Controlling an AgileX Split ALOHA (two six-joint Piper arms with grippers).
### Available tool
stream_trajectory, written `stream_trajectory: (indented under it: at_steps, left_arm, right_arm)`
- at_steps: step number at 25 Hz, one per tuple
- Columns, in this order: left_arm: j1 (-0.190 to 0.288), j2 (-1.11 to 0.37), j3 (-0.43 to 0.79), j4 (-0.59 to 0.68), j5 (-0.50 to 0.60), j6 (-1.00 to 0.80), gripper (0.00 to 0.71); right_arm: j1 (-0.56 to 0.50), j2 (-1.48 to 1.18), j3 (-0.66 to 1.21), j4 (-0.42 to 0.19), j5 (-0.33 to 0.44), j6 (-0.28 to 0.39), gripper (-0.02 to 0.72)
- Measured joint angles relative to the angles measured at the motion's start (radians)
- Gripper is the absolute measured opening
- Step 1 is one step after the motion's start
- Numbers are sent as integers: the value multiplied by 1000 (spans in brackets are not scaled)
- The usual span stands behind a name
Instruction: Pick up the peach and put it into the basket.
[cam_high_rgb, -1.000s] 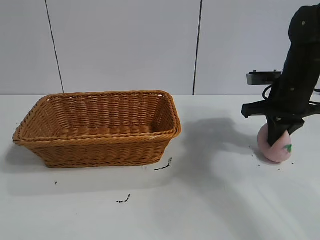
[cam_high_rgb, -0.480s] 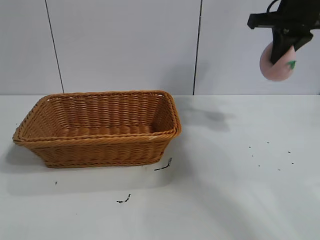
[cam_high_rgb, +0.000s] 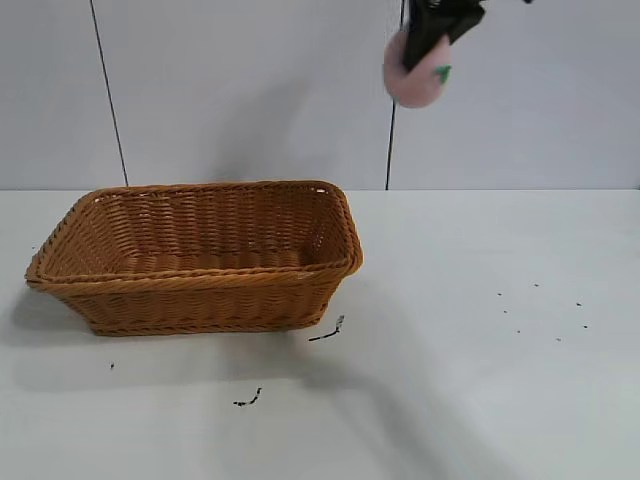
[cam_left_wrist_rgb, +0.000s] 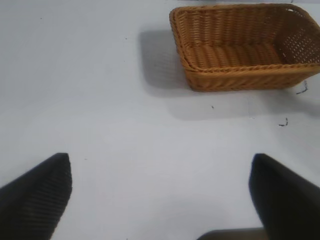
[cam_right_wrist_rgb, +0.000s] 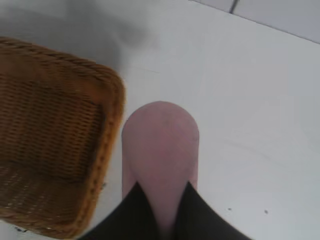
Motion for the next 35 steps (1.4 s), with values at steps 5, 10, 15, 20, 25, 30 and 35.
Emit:
stream_trajectory:
  at_steps: [5, 10, 15, 20, 25, 30, 35]
  left_arm:
    - [0, 0, 0, 0, 0, 0, 693]
    - [0, 0, 0, 0, 0, 0, 693]
    - [0, 0, 0, 0, 0, 0, 693]
    - [0, 0, 0, 0, 0, 0, 693]
    - [0, 0, 0, 0, 0, 0, 693]
    - [0, 0, 0, 0, 0, 0, 693]
    - [0, 0, 0, 0, 0, 0, 693]
  right_arm:
    - [57, 84, -2, 4, -73, 0, -10]
    - [57, 203, -2, -27, -160, 0, -10]
    - [57, 286, -2, -36, -195, 0, 4]
    - [57, 303, -2, -31, -194, 0, 334]
    - [57, 291, -2, -32, -182, 0, 655]
    - [57, 211, -2, -34, -133, 0, 687]
    - [30, 128, -4, -38, -110, 8, 688]
